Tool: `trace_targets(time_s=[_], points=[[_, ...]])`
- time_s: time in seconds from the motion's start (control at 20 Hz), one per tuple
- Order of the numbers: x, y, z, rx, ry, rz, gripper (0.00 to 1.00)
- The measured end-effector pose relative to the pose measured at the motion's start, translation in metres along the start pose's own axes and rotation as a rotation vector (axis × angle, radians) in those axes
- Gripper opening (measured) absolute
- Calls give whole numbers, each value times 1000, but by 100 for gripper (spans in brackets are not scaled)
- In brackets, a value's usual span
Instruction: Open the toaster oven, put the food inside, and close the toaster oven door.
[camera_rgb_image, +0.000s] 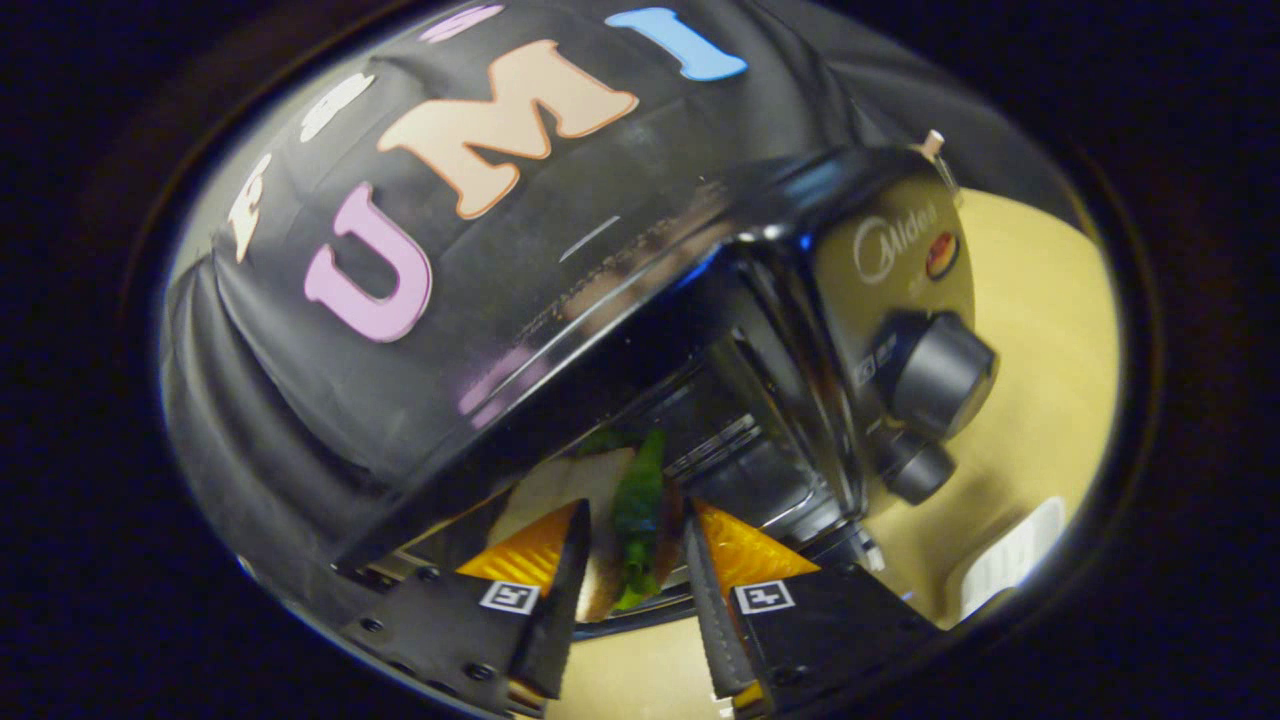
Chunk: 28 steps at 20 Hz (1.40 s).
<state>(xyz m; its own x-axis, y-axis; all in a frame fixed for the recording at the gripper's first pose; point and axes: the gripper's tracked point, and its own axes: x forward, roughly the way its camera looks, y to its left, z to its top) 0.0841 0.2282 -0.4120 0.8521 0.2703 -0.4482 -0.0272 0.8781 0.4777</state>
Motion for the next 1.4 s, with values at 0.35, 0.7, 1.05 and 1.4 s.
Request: trace_targets(time_s=[0.35, 0.7, 1.05, 1.4], points=[[-42, -7, 29, -184, -33, -46, 97], [-108, -24, 37, -206, 15, -83, 98], [-165, -54, -36, -243, 201, -81, 99], [-176, -81, -114, -310, 414, -63, 99]])
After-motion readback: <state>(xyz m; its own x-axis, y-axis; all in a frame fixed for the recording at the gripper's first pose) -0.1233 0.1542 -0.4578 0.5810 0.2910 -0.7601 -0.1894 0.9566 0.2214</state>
